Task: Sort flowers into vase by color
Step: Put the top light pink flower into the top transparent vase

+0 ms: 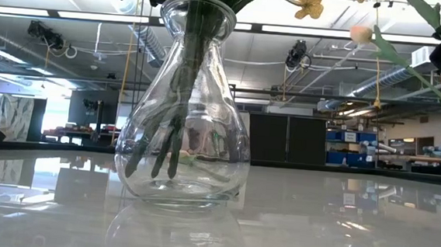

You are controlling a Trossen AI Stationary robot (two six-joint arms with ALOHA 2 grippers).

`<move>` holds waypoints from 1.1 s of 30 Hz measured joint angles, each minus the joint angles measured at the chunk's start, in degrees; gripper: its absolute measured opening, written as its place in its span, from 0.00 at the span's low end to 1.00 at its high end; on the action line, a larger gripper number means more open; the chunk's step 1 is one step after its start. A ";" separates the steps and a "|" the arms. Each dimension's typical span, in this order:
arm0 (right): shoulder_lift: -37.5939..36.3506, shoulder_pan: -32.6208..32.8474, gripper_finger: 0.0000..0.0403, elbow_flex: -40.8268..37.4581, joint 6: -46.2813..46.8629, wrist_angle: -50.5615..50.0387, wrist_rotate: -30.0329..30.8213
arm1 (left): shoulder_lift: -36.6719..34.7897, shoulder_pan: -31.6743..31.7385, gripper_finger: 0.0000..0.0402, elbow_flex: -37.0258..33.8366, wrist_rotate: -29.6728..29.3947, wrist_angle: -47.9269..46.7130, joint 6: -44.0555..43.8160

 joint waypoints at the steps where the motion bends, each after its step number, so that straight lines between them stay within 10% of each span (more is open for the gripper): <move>1: 0.00 -0.01 0.07 0.00 -0.24 -0.02 0.02 | 0.00 0.02 0.40 0.00 0.00 0.00 0.00; 33: 0.00 -0.01 0.07 0.00 -2.27 -3.62 3.84 | -0.02 0.01 0.40 0.00 0.00 0.00 0.01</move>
